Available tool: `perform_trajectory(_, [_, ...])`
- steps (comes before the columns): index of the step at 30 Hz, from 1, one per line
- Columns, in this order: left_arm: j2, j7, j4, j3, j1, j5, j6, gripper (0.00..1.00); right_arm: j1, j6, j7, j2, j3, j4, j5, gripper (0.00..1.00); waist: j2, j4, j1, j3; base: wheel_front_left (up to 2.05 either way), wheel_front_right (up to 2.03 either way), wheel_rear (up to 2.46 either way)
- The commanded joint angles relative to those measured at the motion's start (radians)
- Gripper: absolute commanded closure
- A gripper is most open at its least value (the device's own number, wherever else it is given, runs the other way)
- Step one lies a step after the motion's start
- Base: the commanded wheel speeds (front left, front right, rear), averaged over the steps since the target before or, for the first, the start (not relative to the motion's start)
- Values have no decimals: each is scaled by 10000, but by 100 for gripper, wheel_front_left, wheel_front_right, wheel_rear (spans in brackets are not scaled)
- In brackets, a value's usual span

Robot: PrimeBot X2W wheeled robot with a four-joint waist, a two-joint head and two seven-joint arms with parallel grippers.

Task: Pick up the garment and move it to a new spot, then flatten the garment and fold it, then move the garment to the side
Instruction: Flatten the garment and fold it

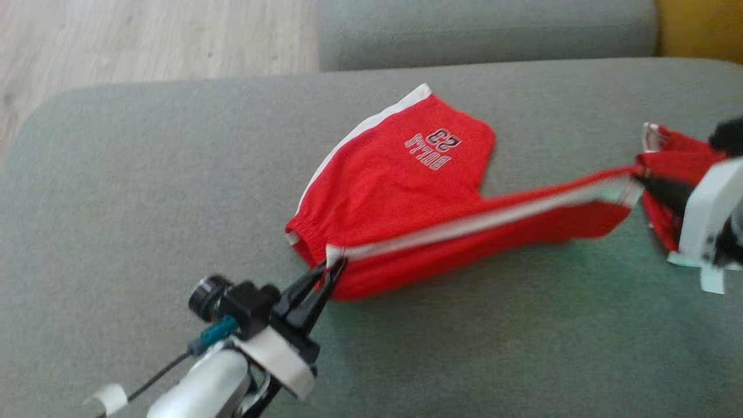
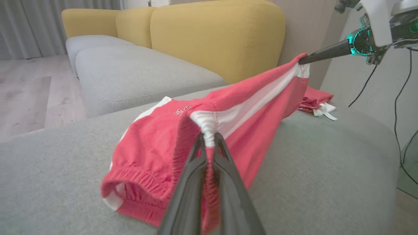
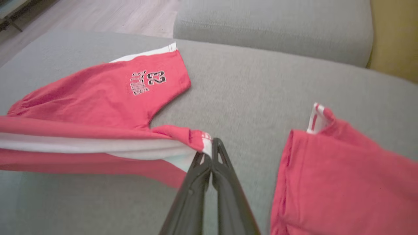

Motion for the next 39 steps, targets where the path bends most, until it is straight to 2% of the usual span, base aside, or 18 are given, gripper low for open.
perform_trajectory(1, [93, -51, -183, 553, -631, 103, 80, 100, -442, -9, -159, -219, -278, 27, -240, 100, -1, 287, -1, 319, 0, 0, 0])
perform_trajectory(13, [-761, -51, 583, 731, -1981, 392, -22, 100, -2744, -9, 438, 504, -141, 1138, -1542, 100, -1, 1560, -1, 1518, 0, 0, 0])
perform_trajectory(24, [-1993, -51, 1650, 653, -3160, 719, -71, 100, -4573, -9, 489, 689, 735, 2111, -2303, 100, -1, 2949, -1, 2765, 0, 0, 0])
perform_trajectory(39, [-2785, -51, 2209, 600, -3947, 674, -77, 100, -6137, -9, 241, 928, 1823, 3340, -2294, 100, -1, 3773, -1, 3683, 0, 0, 0])
